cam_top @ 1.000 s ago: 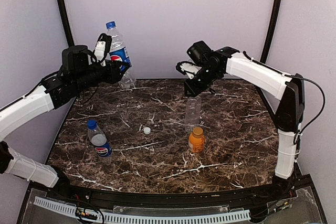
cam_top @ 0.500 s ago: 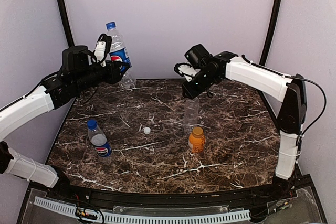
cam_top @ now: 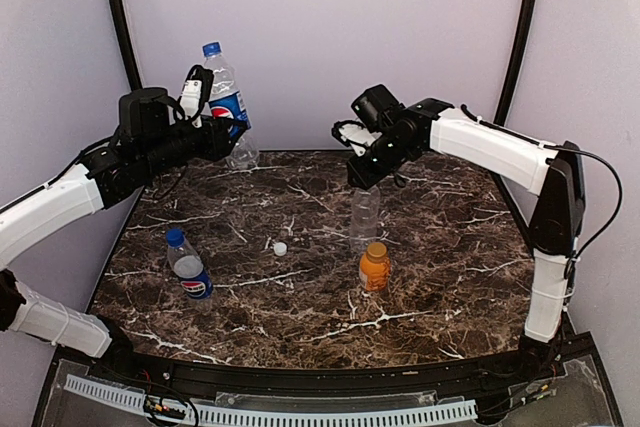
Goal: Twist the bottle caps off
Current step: Place the bottle without the bottle cap at the center of the board.
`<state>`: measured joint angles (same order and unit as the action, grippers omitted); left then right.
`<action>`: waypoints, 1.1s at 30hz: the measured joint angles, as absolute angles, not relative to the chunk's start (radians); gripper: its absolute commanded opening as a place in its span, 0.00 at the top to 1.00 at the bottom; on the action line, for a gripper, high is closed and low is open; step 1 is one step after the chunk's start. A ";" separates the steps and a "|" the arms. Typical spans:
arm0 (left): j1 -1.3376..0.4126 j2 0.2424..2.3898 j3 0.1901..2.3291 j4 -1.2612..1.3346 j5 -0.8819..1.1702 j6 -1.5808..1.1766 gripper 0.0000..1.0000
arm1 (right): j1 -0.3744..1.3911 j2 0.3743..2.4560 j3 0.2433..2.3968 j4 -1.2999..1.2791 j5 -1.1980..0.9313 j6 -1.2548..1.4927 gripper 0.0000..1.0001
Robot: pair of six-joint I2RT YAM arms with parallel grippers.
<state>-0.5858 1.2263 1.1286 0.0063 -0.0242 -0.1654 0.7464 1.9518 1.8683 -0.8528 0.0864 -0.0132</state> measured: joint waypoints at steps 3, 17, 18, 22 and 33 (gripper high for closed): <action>-0.586 1.226 1.129 0.006 -0.024 -0.165 0.55 | 0.746 1.947 1.864 -0.854 0.088 -0.013 0.68; -0.586 1.227 1.129 0.006 -0.024 -0.165 0.56 | 0.746 1.935 1.854 -0.862 0.102 -0.005 0.57; -0.586 1.227 1.129 0.006 -0.024 -0.165 0.56 | 0.746 1.935 1.853 -0.861 0.104 -0.004 0.56; -0.586 1.230 1.128 0.007 -0.024 -0.165 0.56 | 0.746 1.935 1.853 -0.862 0.107 -0.004 0.49; -0.586 1.235 1.128 0.014 0.014 -0.154 0.56 | 0.746 1.919 1.853 -0.859 0.097 -0.003 0.29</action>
